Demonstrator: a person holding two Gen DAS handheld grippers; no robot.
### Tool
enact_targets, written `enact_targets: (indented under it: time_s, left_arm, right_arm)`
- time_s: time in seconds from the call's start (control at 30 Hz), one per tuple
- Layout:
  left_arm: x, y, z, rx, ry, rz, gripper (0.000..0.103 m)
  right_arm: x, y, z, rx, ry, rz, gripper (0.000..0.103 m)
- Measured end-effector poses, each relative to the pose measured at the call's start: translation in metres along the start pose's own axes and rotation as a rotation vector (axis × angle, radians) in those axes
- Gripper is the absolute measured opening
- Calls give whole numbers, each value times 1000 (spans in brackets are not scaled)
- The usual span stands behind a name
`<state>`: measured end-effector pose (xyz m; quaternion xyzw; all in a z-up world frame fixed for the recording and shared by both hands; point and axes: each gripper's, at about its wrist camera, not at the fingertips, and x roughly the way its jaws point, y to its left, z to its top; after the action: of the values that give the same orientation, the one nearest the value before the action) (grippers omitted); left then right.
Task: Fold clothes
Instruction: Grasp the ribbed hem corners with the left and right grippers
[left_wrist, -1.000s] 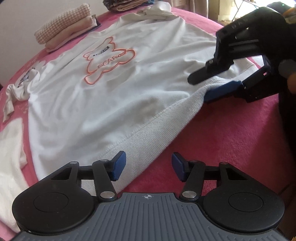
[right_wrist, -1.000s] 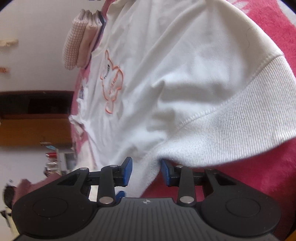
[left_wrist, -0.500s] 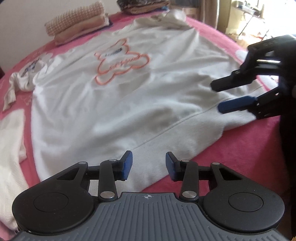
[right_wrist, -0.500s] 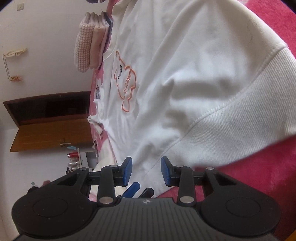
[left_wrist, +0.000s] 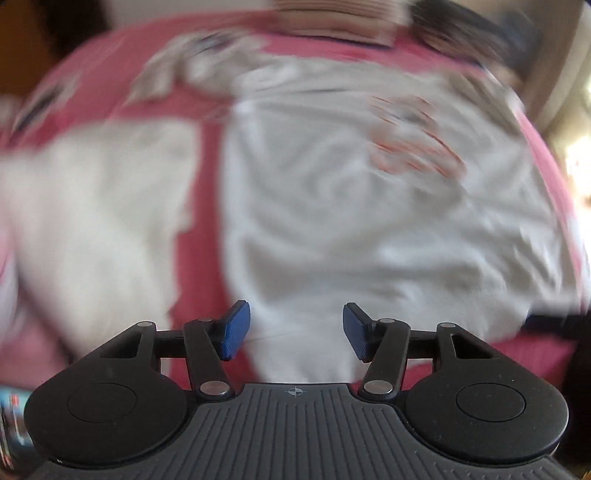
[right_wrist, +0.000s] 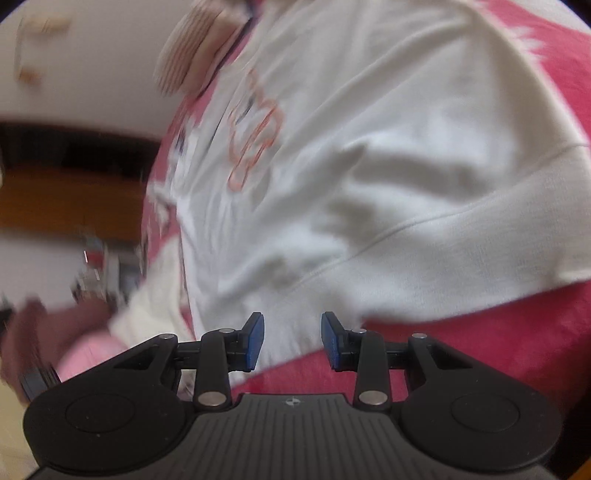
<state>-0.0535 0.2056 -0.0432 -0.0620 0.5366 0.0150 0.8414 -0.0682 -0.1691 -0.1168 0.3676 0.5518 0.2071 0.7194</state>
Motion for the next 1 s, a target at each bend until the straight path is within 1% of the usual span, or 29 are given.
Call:
enact_targets:
  time_s: [0.03, 0.1, 0.13, 0.23, 0.27, 0.3, 0.37, 0.47, 0.5, 0.53, 0.6, 0.7, 0.8, 0.83, 0.9, 1.0]
  left_arm:
    - [3, 12, 2, -37, 22, -21, 57]
    - [17, 30, 6, -83, 83, -76, 58]
    - [28, 37, 7, -117, 130, -99, 58]
    - [64, 52, 6, -202, 289, -201, 58]
    - [73, 55, 5, -214, 325, -212, 57]
    - [80, 55, 4, -213, 354, -216, 57]
    - [85, 51, 1, -167, 383, -202, 57]
    - [89, 46, -1, -110, 403, -208, 57]
    - [90, 45, -1, -100, 408, -214, 57]
    - [91, 45, -2, -101, 414, -225, 57]
    - [93, 45, -4, -102, 431, -250, 57]
    - [94, 41, -8, -93, 451, -278, 54]
    - [96, 42, -7, -86, 457, -286, 50]
    - [97, 44, -6, -91, 456, -283, 48]
    - [98, 48, -6, -111, 451, -275, 44]
    - [98, 52, -7, -137, 441, -270, 43]
  right_arm:
    - [6, 13, -5, -81, 13, -27, 37]
    - [18, 43, -18, -284, 31, -104, 37]
    - [21, 52, -22, -342, 34, -131, 37]
    - [24, 69, -27, -423, 34, -175, 37]
    - [22, 71, -26, -431, 26, -189, 37]
    - [15, 70, -22, -423, 7, -203, 37]
    - [-4, 64, -9, -408, -43, -244, 37]
    - [-35, 48, 20, -366, -94, -328, 37]
    - [-42, 39, 28, -340, -93, -353, 37]
    - [-46, 28, 35, -305, -76, -374, 41]
    - [-53, 6, 49, -235, -41, -415, 45]
    - [-64, -27, 70, -130, 11, -475, 45]
    - [-75, -60, 91, -24, 63, -534, 45]
    - [-77, -67, 93, -2, 76, -539, 45]
    - [-77, -73, 90, 16, 92, -521, 45]
    - [-78, -83, 85, 44, 117, -494, 46]
